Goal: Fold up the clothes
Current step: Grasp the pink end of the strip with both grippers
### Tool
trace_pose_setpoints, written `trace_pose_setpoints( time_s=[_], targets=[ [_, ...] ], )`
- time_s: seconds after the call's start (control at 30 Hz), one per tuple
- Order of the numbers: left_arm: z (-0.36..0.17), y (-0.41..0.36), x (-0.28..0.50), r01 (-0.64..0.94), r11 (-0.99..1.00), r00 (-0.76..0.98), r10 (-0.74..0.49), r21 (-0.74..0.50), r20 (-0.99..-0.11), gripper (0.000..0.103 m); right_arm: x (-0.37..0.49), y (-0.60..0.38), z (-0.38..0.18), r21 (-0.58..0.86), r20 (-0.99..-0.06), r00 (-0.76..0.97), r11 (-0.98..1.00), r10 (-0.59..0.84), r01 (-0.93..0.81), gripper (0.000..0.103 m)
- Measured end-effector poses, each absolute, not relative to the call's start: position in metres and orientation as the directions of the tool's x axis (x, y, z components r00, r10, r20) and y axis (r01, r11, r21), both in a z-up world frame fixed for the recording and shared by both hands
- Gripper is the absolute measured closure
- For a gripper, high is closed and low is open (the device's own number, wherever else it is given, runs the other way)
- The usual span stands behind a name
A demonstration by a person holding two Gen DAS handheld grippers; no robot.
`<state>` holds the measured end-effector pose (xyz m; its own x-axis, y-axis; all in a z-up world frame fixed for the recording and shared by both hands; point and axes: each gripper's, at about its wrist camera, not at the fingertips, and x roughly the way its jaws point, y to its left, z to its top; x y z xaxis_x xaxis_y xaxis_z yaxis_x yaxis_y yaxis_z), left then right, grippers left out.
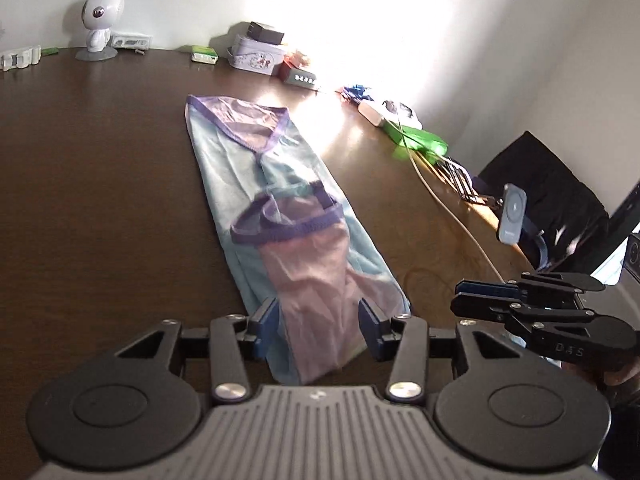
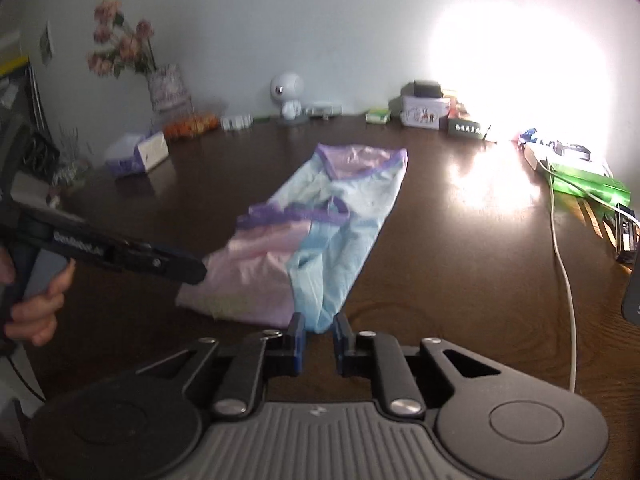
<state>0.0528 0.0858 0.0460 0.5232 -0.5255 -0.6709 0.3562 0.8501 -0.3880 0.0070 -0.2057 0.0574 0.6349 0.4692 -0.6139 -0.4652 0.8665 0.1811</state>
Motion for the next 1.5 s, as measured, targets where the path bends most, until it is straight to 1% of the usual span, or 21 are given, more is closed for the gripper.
trace_pose_setpoints(
  time_s=[0.1,0.13,0.17,0.27,0.3,0.33,0.43,0.5,0.57,0.7,0.73,0.77,0.83,0.87,1.0,1.13,1.23,1.27,1.33,1.4,1.5],
  targets=[
    [0.037,0.073,0.089,0.306,0.856,0.486,-0.517,-0.417,-0.705,0.062,0.041,-0.189,0.05,0.208,-0.609,0.597,0.832,0.522,-0.514,0.082],
    [0.033,0.071,0.098,0.293,0.863,0.481,-0.506,-0.412,-0.716,0.067,0.051,-0.18,0.045,0.214,-0.622,0.577,0.824,0.529,-0.526,0.082],
    [0.03,0.069,0.105,0.284,0.868,0.477,-0.496,-0.407,-0.725,0.087,0.06,-0.171,0.04,0.209,-0.642,0.558,0.82,0.526,-0.532,0.082],
    [0.028,0.069,0.11,0.287,0.866,0.512,-0.5,-0.409,-0.698,0.095,0.074,-0.161,0.029,0.222,-0.66,0.55,0.833,0.511,-0.508,0.081],
    [0.028,0.07,0.112,0.285,0.864,0.528,-0.503,-0.416,-0.684,0.096,0.076,-0.163,0.026,0.243,-0.662,0.547,0.837,0.512,-0.49,0.084],
    [0.027,0.069,0.115,0.281,0.864,0.539,-0.503,-0.418,-0.676,0.096,0.078,-0.167,0.023,0.275,-0.66,0.549,0.845,0.512,-0.458,0.098],
    [0.022,0.065,0.123,0.276,0.876,0.537,-0.482,-0.396,-0.692,0.093,0.073,-0.178,0.022,0.32,-0.654,0.608,0.892,0.451,-0.318,0.103],
    [0.021,0.066,0.119,0.274,0.878,0.537,-0.479,-0.393,-0.695,0.084,0.062,-0.179,0.022,0.319,-0.646,0.628,0.901,0.433,-0.293,0.103],
    [0.028,0.073,0.108,0.265,0.879,0.553,-0.476,-0.396,-0.684,0.066,0.057,-0.181,0.026,0.332,-0.637,0.634,0.898,0.439,-0.289,0.101],
    [0.044,0.085,0.068,0.314,0.859,0.582,-0.511,-0.405,-0.633,0.058,0.063,-0.182,0.041,0.324,-0.595,0.637,0.872,0.489,-0.367,0.085],
    [0.044,0.084,0.059,0.324,0.857,0.579,-0.514,-0.4,-0.633,0.058,0.07,-0.18,0.041,0.325,-0.595,0.627,0.863,0.504,-0.386,0.072],
    [0.042,0.08,0.054,0.336,0.859,0.57,-0.511,-0.386,-0.643,0.059,0.08,-0.176,0.039,0.329,-0.597,0.609,0.852,0.522,-0.408,0.067],
    [0.035,0.067,0.048,0.345,0.878,0.567,-0.477,-0.332,-0.672,0.062,0.097,-0.166,0.032,0.334,-0.621,0.557,0.829,0.551,-0.448,0.074],
    [0.031,0.061,0.047,0.341,0.891,0.564,-0.45,-0.301,-0.692,0.068,0.102,-0.162,0.028,0.326,-0.631,0.557,0.836,0.54,-0.442,0.102],
    [0.023,0.056,0.043,0.323,0.911,0.572,-0.402,-0.255,-0.715,0.072,0.107,-0.166,0.025,0.277,-0.644,0.636,0.904,0.426,-0.325,0.103],
    [0.03,0.065,0.035,0.324,0.907,0.589,-0.417,-0.27,-0.692,0.063,0.096,-0.182,0.029,0.313,-0.636,0.611,0.882,0.47,-0.353,0.093],
    [0.034,0.07,0.027,0.341,0.897,0.592,-0.437,-0.281,-0.677,0.061,0.071,-0.189,0.036,0.294,-0.616,0.581,0.84,0.532,-0.456,0.07],
    [0.034,0.07,0.025,0.349,0.894,0.588,-0.443,-0.282,-0.677,0.061,0.065,-0.19,0.035,0.286,-0.618,0.571,0.831,0.541,-0.478,0.067],
    [0.03,0.065,0.023,0.365,0.893,0.582,-0.44,-0.263,-0.684,0.061,0.055,-0.189,0.032,0.267,-0.63,0.554,0.822,0.544,-0.503,0.068],
    [0.026,0.058,0.023,0.367,0.9,0.573,-0.419,-0.236,-0.704,0.061,0.054,-0.186,0.024,0.261,-0.657,0.544,0.835,0.522,-0.485,0.09],
    [0.021,0.054,0.024,0.355,0.912,0.58,-0.386,-0.204,-0.718,0.065,0.042,-0.192,0.026,0.278,-0.628,0.578,0.843,0.522,-0.46,0.101]
  ],
)
